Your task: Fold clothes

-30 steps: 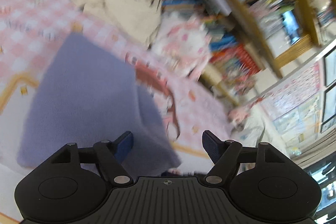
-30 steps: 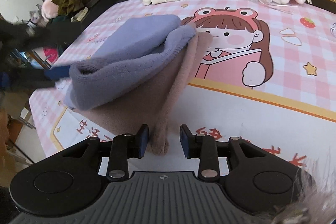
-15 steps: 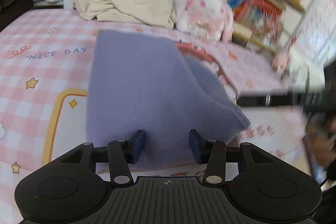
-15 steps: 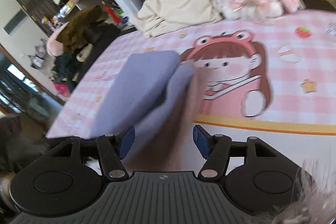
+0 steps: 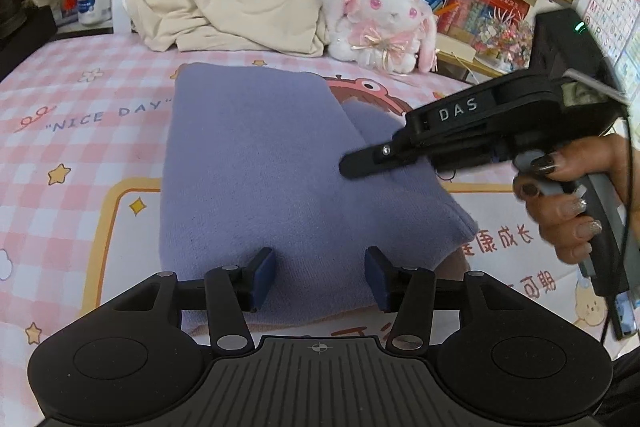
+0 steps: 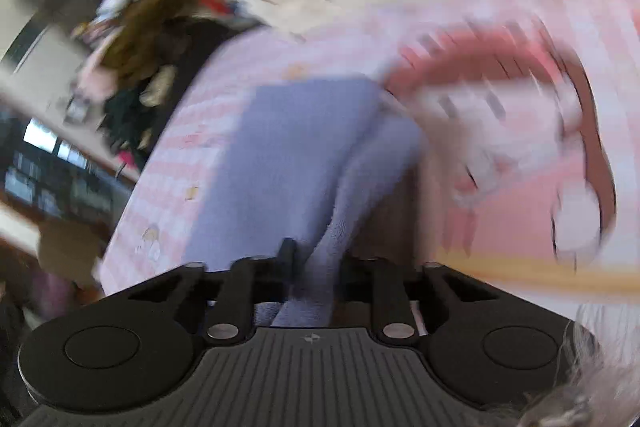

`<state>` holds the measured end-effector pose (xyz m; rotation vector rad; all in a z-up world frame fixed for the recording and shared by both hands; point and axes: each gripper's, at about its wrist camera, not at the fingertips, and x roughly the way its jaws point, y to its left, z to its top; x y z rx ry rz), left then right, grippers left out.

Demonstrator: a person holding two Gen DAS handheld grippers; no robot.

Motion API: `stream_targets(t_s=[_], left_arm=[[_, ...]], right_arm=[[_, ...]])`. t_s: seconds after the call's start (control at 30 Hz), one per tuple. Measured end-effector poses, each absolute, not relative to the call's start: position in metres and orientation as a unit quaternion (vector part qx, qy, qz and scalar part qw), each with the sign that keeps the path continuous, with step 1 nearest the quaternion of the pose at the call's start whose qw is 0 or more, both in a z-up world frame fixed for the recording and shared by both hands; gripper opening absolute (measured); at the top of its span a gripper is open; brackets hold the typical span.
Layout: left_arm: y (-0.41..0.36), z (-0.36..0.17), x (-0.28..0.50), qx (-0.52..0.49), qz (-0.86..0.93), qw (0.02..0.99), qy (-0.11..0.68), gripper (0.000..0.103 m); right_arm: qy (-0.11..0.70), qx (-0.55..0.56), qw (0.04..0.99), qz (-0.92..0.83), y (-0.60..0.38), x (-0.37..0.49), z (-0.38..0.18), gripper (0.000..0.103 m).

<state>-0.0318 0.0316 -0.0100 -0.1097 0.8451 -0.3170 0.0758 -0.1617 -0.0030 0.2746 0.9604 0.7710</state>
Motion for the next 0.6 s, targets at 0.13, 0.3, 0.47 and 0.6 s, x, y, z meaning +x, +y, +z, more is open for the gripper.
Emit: stream_targets(t_s=[0.13, 0.3, 0.47, 0.6], left_arm=[[0.037, -0.011, -0.029, -0.082, -0.150, 0.895, 0.411, 0.052], [0.027, -0.011, -0.027, -0.057, -0.155, 0.894, 0.417, 0.060], [0.016, -0.011, -0.029, -0.017, -0.165, 0.893, 0.418, 0.067], [0.024, -0.001, -0.033, -0.032, -0.159, 0.898, 0.409, 0.067]], right_arm=[[0.278, 0.019, 0.829, 0.486, -0.155, 0.022, 0.029, 0.015], [0.411, 0.034, 0.852, 0.323, -0.158, 0.063, -0.014, 0.031], [0.445, 0.152, 0.830, 0.299, -0.188, 0.074, -0.025, 0.037], [0.438, 0.163, 0.840, 0.276, -0.202, 0.065, -0.016, 0.039]])
